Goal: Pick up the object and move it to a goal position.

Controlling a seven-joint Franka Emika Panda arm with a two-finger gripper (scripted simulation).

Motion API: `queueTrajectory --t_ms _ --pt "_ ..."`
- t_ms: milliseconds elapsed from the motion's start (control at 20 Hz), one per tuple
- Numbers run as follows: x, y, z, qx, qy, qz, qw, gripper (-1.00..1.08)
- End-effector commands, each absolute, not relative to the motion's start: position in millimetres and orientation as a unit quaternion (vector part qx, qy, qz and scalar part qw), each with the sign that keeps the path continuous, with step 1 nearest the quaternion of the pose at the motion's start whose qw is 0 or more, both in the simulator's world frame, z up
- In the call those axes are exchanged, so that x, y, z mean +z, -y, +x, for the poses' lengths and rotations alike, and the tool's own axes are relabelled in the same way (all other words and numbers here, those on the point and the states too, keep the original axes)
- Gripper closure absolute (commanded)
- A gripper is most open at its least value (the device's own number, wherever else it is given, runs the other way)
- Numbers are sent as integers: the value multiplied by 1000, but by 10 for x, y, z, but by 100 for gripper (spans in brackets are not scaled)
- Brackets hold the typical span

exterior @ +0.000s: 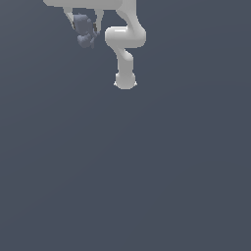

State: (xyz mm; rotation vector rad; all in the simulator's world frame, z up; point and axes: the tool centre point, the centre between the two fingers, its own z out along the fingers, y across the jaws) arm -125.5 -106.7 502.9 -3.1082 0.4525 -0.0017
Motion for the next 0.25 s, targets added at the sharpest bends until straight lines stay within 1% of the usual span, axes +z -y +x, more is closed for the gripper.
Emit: queueTrajectory --t_ms 0,200 --pt "5087 1088 -1265 0 -144 -990 0 108" --pt "5109 1100 -1264 0 -144 -990 0 108"
